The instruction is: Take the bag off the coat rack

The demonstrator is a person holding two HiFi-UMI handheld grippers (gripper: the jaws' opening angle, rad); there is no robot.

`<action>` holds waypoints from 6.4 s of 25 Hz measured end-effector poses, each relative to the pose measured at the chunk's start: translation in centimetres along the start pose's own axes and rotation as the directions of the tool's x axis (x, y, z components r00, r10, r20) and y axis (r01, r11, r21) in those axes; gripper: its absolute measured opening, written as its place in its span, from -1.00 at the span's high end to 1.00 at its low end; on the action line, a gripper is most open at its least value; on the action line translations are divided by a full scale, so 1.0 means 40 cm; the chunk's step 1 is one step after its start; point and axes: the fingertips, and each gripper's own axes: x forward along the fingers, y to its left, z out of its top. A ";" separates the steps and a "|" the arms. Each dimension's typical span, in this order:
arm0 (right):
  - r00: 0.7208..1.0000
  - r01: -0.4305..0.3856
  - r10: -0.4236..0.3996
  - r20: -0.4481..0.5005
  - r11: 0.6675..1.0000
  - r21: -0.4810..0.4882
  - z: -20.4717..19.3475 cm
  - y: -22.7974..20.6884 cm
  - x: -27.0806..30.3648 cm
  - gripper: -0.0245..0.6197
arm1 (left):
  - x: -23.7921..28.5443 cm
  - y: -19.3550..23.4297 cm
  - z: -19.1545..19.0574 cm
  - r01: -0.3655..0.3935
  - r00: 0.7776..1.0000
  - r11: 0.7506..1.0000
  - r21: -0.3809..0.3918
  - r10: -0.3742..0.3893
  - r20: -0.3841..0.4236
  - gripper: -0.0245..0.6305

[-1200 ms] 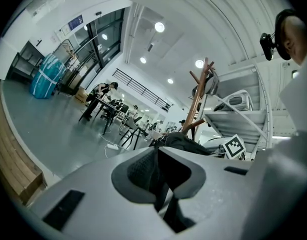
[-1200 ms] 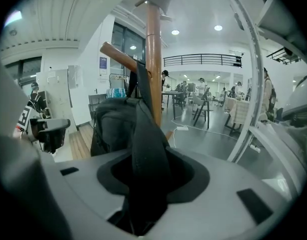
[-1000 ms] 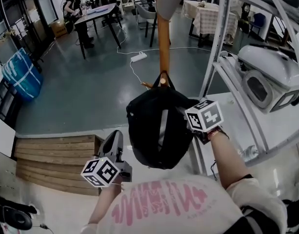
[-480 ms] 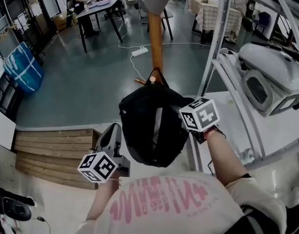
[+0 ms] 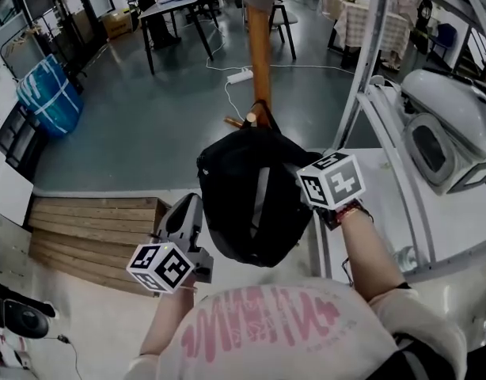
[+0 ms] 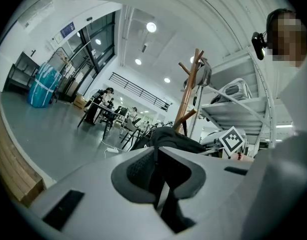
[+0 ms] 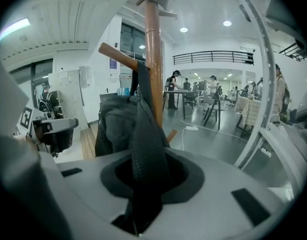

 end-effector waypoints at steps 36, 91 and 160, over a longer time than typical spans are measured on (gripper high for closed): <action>0.998 0.055 -0.057 0.019 0.991 0.120 -0.002 -0.002 0.013 0.59 | 0.271 0.045 0.009 0.357 0.912 0.836 0.415 -0.217 -0.348 -0.01; 0.994 0.110 -0.112 0.011 0.984 0.137 -0.005 -0.009 0.016 0.59 | 0.341 -0.011 -0.060 0.631 0.742 0.727 0.269 -0.466 -0.482 0.57; 0.969 0.246 -0.248 0.008 0.963 0.109 0.020 0.033 -0.029 0.69 | 0.309 -0.030 -0.021 0.517 0.827 0.817 0.255 -0.401 -0.393 0.59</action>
